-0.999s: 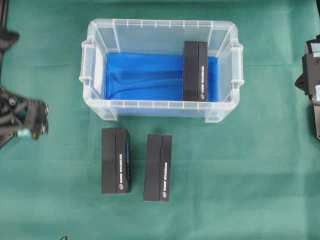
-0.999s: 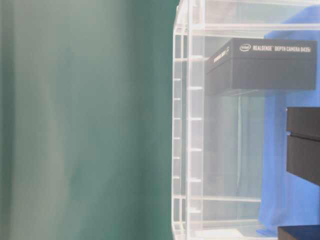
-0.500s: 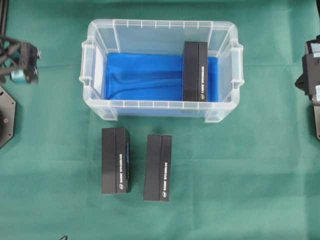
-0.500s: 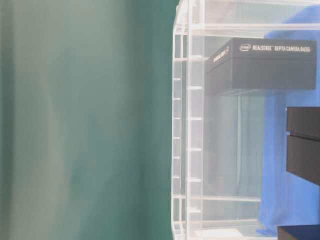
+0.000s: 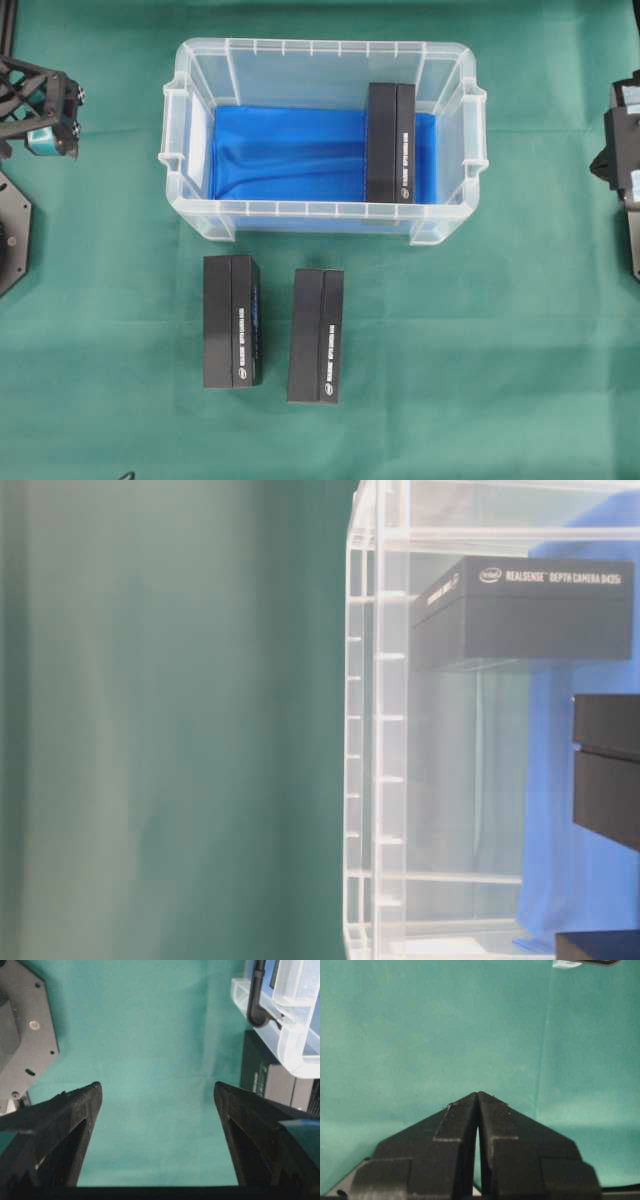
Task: Take the box out of the case with the left arm.
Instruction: 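Withdraw the left gripper to the left side, then move the left gripper over the right black box in the case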
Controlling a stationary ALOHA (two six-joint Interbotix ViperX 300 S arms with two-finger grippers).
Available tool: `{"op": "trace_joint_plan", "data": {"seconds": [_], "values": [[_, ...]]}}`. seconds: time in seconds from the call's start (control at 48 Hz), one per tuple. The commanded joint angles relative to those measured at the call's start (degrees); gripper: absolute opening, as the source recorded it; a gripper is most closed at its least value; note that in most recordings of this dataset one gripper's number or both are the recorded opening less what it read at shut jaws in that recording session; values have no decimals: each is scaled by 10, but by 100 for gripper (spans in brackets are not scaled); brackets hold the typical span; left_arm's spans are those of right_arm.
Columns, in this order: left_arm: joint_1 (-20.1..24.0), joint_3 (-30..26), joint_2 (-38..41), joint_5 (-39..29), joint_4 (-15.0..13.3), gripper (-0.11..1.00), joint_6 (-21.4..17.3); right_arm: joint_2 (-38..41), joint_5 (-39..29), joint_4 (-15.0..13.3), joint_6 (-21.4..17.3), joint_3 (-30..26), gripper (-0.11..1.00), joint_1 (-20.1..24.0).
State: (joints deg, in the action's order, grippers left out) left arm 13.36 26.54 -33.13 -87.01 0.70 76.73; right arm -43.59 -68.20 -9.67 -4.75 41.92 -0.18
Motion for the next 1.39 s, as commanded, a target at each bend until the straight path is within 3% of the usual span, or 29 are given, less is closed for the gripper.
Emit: {"op": "trace_joint_plan", "data": {"seconds": [0.0, 0.333, 0.562, 1.02, 1.374], "values": [[2, -14, -1, 2, -1, 89, -1, 1, 2, -2, -1, -7, 3, -1], [-1, -19, 6, 13, -1, 89, -1, 1, 2, -2, -2, -7, 3, -1], [-17, -51, 52, 20, -1, 89, -1, 1, 2, -2, -1, -7, 3, 0], [-31, -186, 192, 26, -1, 89, -2, 1, 2, -2, -1, -6, 3, -1], [-35, -316, 308, 41, -1, 89, -33, 1, 2, -2, 2, -5, 3, -1]]}}
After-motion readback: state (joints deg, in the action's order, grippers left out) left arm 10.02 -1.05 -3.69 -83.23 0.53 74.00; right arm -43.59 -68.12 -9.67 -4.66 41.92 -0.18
